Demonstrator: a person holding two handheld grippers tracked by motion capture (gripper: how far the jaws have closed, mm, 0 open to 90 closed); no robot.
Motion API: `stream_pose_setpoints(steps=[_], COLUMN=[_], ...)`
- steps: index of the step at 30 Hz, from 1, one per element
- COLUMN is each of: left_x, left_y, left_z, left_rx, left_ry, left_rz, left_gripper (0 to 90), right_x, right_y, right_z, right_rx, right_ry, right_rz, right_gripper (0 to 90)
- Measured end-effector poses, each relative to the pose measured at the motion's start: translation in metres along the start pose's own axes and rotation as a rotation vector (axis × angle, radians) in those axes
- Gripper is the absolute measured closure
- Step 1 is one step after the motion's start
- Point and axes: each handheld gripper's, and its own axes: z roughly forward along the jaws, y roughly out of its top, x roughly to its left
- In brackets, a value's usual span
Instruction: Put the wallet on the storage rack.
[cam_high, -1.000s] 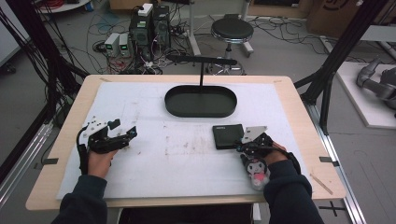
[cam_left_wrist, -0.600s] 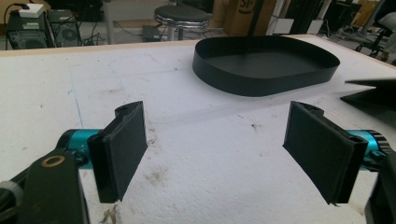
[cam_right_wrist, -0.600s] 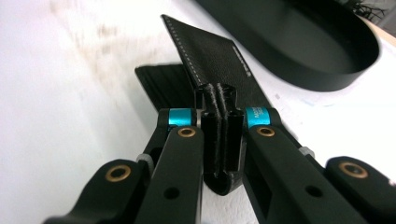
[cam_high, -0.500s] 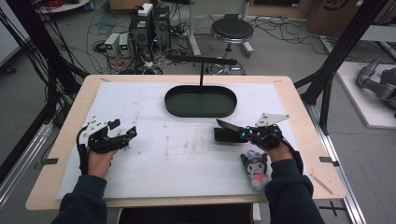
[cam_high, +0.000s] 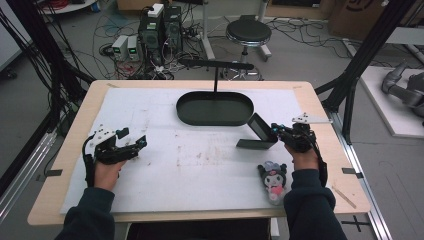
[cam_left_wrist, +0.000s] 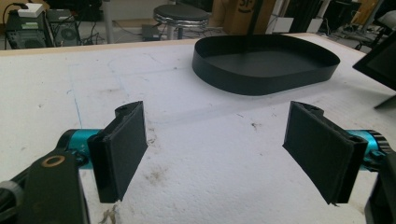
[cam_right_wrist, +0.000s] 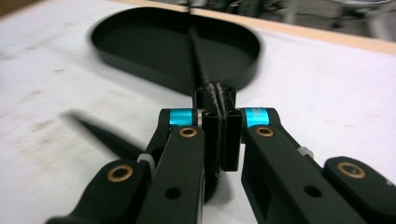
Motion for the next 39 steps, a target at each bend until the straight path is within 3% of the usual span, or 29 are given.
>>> stream_pose_setpoints(steps=[4, 8, 12, 13, 18, 19, 22, 26, 27, 29, 31, 33, 36, 39], left_x=[0.0, 0.0, 0.001, 0.001, 0.002, 0.002, 0.002, 0.002, 0.002, 0.002, 0.002, 0.001, 0.001, 0.001], left_y=[0.0, 0.0, 0.0, 0.0, 0.0, -0.001, 0.0, 0.0, 0.0, 0.0, 0.0, 0.0, 0.0, 0.0], left_z=[0.0, 0.001, 0.001, 0.002, 0.002, 0.002, 0.002, 0.001, 0.001, 0.001, 0.001, 0.001, 0.001, 0.001], left_rx=[0.002, 0.0, -0.001, 0.0, 0.003, 0.003, 0.002, -0.002, -0.002, -0.001, 0.002, 0.002, 0.002, 0.0], left_ry=[0.002, 0.003, 0.004, 0.003, 0.003, 0.003, 0.003, 0.004, 0.004, 0.005, 0.006, 0.004, 0.003, 0.002], left_rz=[-0.002, -0.004, -0.005, -0.006, -0.005, -0.006, -0.005, -0.009, -0.011, -0.01, -0.008, -0.006, -0.005, -0.005], left_gripper=[21.0, 21.1, 21.2, 21.2, 21.2, 21.2, 21.2, 21.2, 21.2, 21.2, 21.2, 21.2, 21.2, 21.3], right_x=[-0.002, -0.005, -0.003, -0.001, -0.001, -0.001, -0.002, -0.003, -0.003, -0.003, 0.0, 0.003, -0.001, -0.007], right_y=[0.001, 0.005, 0.011, 0.014, 0.016, 0.016, 0.014, 0.013, 0.012, 0.01, 0.007, 0.002, -0.005, -0.009], right_z=[0.003, 0.009, 0.021, 0.025, 0.027, 0.027, 0.028, 0.024, 0.023, 0.021, 0.022, 0.025, 0.035, 0.041], right_rx=[-0.003, 0.011, 0.039, 0.049, 0.061, 0.063, 0.056, 0.022, 0.008, -0.015, -0.012, 0.032, 0.101, 0.105], right_ry=[-0.095, -0.101, -0.107, -0.122, -0.129, -0.129, -0.14, -0.107, -0.085, 0.008, 0.051, 0.042, 0.028, 0.039], right_rz=[-0.021, -0.028, -0.069, -0.1, -0.12, -0.116, -0.118, -0.141, -0.151, -0.167, -0.233, -0.294, -0.272, -0.228], right_gripper=[90.0, 90.0, 90.0, 90.0, 88.4, 85.7, 63.0, 42.9, 39.3, 32.9, 27.0, 23.5, 24.4, 29.7])
